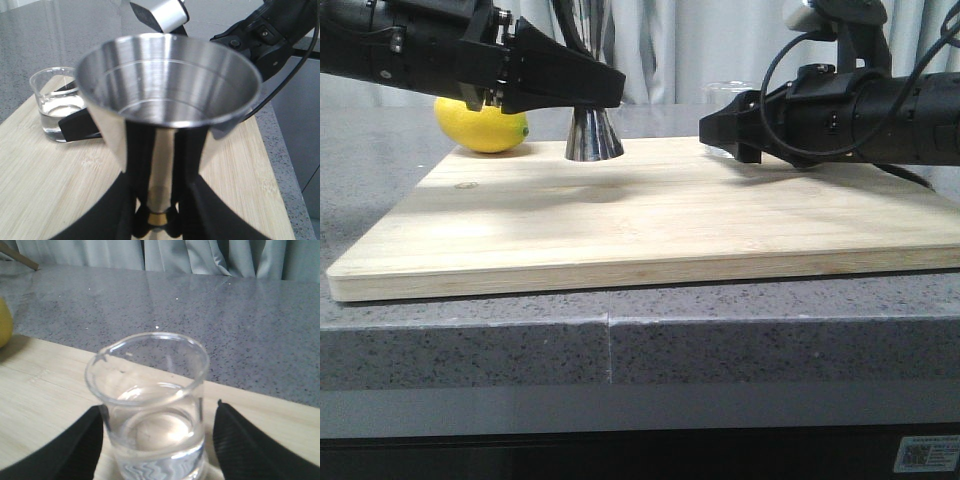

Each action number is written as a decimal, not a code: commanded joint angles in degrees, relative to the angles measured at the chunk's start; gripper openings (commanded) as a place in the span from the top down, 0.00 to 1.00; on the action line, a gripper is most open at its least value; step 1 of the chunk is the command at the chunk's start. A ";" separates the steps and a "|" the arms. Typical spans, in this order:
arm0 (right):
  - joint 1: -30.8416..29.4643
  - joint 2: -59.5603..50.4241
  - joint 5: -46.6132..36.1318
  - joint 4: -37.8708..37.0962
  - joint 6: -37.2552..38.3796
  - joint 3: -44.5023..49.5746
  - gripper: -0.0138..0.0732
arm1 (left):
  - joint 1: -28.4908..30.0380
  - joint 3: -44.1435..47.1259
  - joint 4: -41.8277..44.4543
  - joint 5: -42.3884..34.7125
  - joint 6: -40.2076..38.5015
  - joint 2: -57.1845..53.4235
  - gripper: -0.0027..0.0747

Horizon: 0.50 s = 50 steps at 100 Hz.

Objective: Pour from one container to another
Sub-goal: 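Lift the beaker with the right gripper toward the jigger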

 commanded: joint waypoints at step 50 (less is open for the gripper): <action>0.06 -2.67 -5.05 0.36 -0.04 -1.58 0.51 | -0.38 -1.84 -3.86 3.51 -0.48 -3.14 0.98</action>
